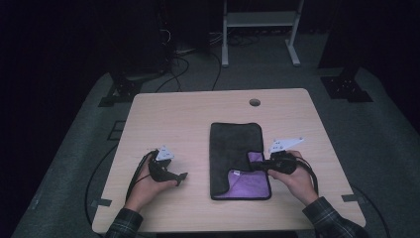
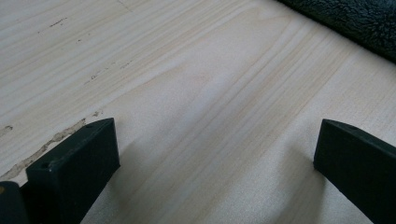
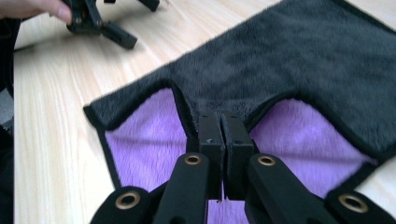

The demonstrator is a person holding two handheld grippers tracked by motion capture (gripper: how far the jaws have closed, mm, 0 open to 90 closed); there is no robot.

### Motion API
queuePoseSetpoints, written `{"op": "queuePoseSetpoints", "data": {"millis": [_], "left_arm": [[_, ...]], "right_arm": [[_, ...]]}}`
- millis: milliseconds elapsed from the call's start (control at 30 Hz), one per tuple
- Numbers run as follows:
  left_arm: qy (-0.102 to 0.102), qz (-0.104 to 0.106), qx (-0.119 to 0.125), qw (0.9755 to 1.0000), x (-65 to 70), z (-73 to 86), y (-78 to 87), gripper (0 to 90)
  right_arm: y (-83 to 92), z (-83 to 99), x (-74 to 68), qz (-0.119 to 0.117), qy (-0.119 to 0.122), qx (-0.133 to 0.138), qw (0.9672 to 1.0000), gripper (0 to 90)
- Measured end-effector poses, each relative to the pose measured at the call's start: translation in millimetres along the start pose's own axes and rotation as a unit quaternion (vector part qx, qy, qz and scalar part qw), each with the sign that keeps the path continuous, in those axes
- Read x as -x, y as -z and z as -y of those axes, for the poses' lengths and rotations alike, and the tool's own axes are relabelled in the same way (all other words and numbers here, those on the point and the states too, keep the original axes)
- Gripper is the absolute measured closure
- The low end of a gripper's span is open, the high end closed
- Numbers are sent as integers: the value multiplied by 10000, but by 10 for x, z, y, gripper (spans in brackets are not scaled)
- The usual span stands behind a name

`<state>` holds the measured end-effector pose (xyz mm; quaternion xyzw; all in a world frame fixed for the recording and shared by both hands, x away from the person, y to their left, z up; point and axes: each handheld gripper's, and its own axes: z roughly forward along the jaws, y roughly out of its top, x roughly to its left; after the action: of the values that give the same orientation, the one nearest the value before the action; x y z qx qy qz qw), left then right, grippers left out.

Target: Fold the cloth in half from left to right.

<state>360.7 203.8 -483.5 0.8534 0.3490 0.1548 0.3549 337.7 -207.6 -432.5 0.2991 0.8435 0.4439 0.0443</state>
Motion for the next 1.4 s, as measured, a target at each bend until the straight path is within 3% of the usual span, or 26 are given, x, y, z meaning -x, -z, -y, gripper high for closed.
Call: {"op": "queuePoseSetpoints", "data": {"millis": [500,633,733,800,867,967,1100,1400], "left_arm": [[4,-6,0,10000,1,0,0,0],[11,-8,19,10000,2,0,-3,0],[10,-9,15,10000,2,-1,-3,0],[10,-9,15,10000,2,0,-3,0],[11,-9,16,10000,2,0,-3,0],[25,-26,16,10000,2,0,-2,0],[41,-25,19,10000,4,0,-3,0],[37,-41,12,10000,8,-9,-9,0]], "right_arm": [[431,391,-203,-40,-19,17,10000,879],[481,558,-184,114,-38,-226,9997,879],[422,701,-151,58,-152,-501,9986,870],[372,754,-142,148,-70,-719,9973,842],[355,753,-139,101,-72,-710,9974,738],[384,704,-113,117,-180,-410,9989,587],[405,630,-30,262,-222,-202,9992,538],[270,385,264,700,-84,-52,9975,470]]}}
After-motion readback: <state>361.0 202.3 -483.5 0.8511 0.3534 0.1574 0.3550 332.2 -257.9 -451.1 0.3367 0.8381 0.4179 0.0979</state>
